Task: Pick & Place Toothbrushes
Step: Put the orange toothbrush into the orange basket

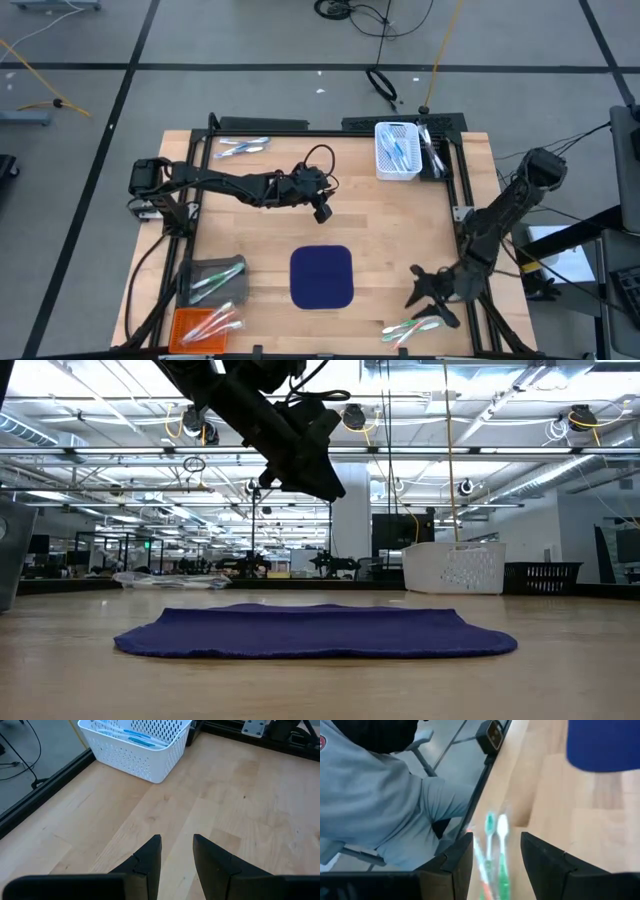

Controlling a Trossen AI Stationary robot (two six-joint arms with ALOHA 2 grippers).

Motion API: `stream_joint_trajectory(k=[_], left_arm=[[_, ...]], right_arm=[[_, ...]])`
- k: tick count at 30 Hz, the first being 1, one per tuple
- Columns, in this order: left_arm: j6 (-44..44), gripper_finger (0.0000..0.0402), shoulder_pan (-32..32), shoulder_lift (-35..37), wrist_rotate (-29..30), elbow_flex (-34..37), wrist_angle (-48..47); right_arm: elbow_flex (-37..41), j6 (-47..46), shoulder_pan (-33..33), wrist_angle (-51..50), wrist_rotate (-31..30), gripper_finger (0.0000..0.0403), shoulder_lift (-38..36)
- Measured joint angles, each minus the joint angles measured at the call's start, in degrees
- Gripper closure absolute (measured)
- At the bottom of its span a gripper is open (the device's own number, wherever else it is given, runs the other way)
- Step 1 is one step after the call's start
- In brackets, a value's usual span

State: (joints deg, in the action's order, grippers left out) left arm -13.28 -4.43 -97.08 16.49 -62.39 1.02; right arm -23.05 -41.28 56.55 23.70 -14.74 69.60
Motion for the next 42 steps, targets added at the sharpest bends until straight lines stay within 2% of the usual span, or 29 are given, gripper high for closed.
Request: stream_joint_trajectory(k=[6,13,21,27,34,42], left_arm=[[-0.97,0.0289,0.0,0.0,-0.02,0.0,0.01],[-1.07,0.0289,0.0,0.0,-0.02,-0.02,-0.01],[-1.07,0.0289,0.0,-0.02,-0.02,-0.02,-0.84],[-1.22,0.0289,0.0,-0.02,-0.02,-0.02,-1.33],[-1.2,0.0289,0.0,-0.03,-0.02,-0.02,-1.32],[-1.18,0.0289,0.0,-0.02,-0.02,-0.02,-1.32]], right_arm=[[0.0,-3.7,5.97,5.38,-3.05,0.0248,7.07],[0.0,-10.68,9.8,5.36,-4.95,0.0248,12.54],[0.0,-11.62,10.5,3.88,-6.08,0.0248,14.04],[-0.02,-11.8,10.99,0.66,-4.71,0.0253,14.04],[-0.02,-12.05,11.11,-1.63,-4.7,0.0292,14.04],[-0.02,-12.01,11.07,-2.22,-2.52,0.0387,14.02]])
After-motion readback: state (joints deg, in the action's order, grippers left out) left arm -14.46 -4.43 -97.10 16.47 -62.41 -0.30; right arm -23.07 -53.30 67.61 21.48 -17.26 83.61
